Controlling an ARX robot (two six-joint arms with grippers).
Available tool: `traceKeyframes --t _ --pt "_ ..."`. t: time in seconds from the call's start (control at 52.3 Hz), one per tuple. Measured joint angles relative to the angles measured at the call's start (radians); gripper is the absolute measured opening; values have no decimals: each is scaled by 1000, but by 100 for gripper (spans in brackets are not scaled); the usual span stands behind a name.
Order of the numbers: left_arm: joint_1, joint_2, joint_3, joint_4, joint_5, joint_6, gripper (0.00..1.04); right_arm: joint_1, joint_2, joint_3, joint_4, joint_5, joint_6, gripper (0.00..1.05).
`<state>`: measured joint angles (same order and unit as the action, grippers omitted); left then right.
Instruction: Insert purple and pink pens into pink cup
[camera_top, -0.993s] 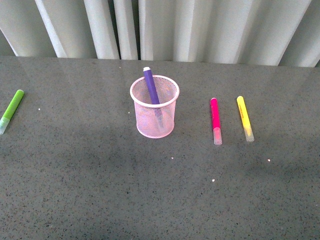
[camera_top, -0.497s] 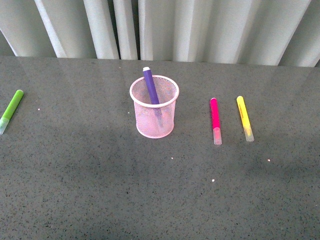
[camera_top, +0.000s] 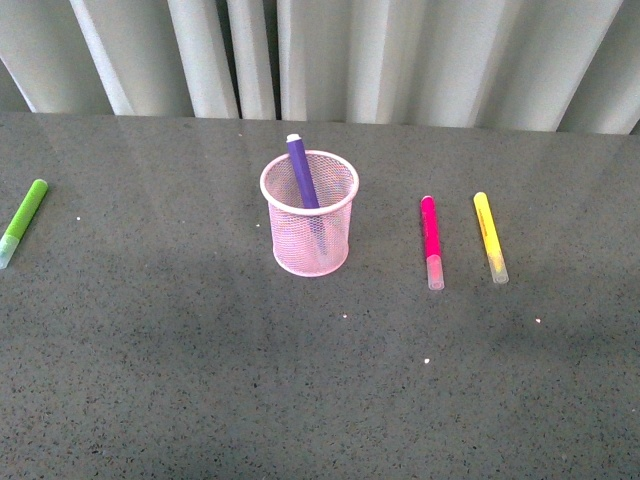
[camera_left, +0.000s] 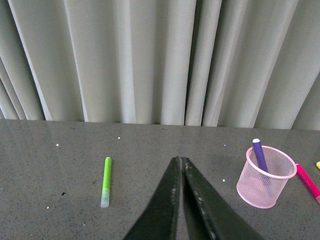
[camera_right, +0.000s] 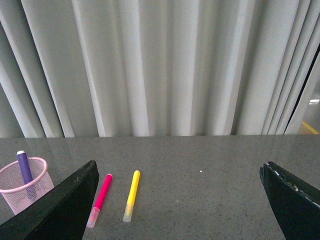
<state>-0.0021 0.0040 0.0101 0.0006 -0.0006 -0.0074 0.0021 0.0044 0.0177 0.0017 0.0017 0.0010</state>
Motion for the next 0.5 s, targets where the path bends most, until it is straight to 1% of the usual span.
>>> traceKeyframes --t 0.076,0.153,0.21,0.229,0.363,0.439,0.478,0.497 --pt "0 0 0 0 0 0 25 0 0 0 0 0 0 98" --pt "0 0 0 0 0 0 38 0 0 0 0 0 0 98" --pt "0 0 0 0 0 0 50 0 0 0 0 0 0 98" --pt "0 0 0 0 0 0 52 0 0 0 0 0 0 98" --pt "0 0 0 0 0 0 77 0 0 0 0 0 0 98" --pt "0 0 0 0 0 0 87 0 0 0 0 0 0 98" --pt "0 0 0 0 0 0 95 0 0 0 0 0 0 98" --pt "0 0 0 0 0 0 96 0 0 0 0 0 0 98"
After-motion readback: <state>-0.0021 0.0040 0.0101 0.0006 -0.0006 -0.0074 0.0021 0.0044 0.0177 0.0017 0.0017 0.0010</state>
